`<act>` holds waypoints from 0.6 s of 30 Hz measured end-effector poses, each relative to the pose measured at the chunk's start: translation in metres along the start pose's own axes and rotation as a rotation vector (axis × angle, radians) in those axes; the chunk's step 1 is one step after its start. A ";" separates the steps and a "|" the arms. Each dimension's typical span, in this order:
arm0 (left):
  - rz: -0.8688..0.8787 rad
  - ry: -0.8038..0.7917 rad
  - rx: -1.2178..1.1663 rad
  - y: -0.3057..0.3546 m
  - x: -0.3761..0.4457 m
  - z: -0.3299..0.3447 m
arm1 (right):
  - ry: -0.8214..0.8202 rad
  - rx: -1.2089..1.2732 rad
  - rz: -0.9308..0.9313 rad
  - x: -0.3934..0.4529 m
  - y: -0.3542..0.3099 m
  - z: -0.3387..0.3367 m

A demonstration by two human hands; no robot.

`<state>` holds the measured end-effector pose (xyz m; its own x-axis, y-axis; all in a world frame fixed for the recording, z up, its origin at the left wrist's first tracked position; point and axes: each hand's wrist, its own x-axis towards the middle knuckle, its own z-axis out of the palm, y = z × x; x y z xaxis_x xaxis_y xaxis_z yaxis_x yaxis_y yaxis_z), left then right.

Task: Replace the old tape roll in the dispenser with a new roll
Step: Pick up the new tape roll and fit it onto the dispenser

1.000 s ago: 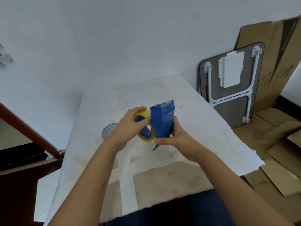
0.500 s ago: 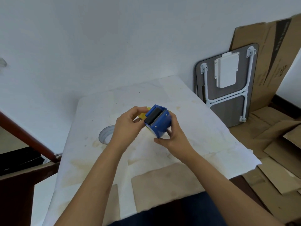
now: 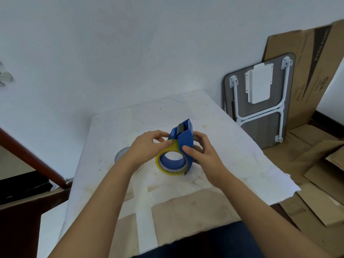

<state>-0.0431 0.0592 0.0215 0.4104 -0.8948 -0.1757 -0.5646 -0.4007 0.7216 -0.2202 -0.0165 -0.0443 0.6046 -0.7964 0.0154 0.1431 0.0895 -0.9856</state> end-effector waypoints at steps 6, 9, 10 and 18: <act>-0.062 -0.280 -0.445 -0.011 -0.011 -0.004 | -0.011 0.315 0.173 0.011 0.004 -0.014; -0.124 -0.360 -0.804 -0.018 -0.017 0.008 | -0.144 0.422 0.197 0.011 0.007 -0.011; -0.118 -0.359 -0.863 -0.018 -0.020 0.012 | -0.164 0.437 0.203 0.011 0.006 -0.008; -0.045 -0.179 -0.986 -0.029 -0.027 0.031 | 0.252 -0.050 0.007 0.017 -0.008 0.004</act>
<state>-0.0599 0.0888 -0.0153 0.2572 -0.9319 -0.2559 0.3280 -0.1649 0.9302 -0.2076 -0.0286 -0.0352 0.3904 -0.9203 -0.0272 0.0975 0.0707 -0.9927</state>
